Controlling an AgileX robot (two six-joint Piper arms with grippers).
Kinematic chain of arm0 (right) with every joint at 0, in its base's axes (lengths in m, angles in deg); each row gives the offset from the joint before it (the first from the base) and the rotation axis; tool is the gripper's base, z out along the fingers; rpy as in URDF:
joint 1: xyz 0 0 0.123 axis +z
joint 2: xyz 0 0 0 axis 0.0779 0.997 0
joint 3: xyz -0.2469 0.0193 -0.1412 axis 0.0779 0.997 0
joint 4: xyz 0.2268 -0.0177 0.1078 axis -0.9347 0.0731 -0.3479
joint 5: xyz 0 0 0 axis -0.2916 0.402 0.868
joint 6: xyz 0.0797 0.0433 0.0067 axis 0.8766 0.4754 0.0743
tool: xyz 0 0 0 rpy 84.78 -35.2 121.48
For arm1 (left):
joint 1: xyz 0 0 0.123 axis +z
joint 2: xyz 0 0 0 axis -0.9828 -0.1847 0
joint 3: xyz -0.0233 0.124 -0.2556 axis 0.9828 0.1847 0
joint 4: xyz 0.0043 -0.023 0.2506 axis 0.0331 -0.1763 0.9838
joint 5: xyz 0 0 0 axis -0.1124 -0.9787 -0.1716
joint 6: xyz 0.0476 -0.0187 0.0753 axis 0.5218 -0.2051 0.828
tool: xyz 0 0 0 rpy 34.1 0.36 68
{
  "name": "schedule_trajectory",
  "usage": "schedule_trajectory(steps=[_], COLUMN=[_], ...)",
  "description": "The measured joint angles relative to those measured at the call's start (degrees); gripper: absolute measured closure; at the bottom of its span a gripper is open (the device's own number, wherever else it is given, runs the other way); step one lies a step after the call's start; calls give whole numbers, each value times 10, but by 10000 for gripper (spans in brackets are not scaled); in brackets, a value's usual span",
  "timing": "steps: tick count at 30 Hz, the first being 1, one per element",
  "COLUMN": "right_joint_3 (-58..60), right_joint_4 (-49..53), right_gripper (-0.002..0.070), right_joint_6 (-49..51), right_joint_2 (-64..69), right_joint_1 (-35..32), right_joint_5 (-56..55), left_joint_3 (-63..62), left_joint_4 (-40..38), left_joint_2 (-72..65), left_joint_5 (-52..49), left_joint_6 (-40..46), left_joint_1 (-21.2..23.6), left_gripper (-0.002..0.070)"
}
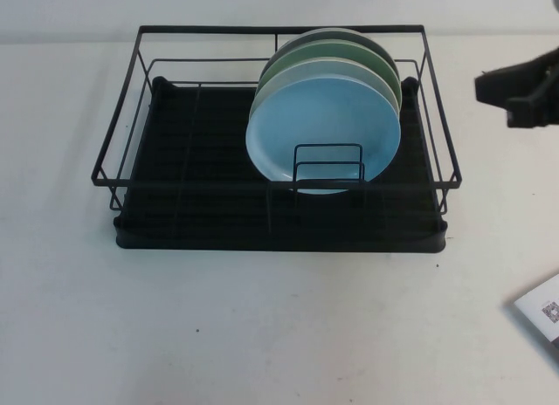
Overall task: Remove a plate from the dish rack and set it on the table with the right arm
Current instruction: Grasp the plate from the shelf
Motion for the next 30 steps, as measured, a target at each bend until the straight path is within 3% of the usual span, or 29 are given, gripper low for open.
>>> schedule_trajectory(steps=[5, 14, 19, 30], right_joint_3=[-96, -241, -285, -310], right_joint_4=[0, 29, 48, 60], right_gripper=[659, 437, 419, 416], right_joint_6=[-99, -212, -290, -308], right_joint_2=[87, 225, 276, 323], right_joint_1=[36, 77, 97, 103], right_joint_5=[31, 61, 74, 54], left_joint_3=[0, 0, 0, 0], left_joint_4=[0, 0, 0, 0], left_joint_2=[0, 0, 0, 0], left_joint_5=[0, 0, 0, 0], left_joint_6=[0, 0, 0, 0], left_joint_1=[0, 0, 0, 0], left_gripper=[680, 680, 680, 680])
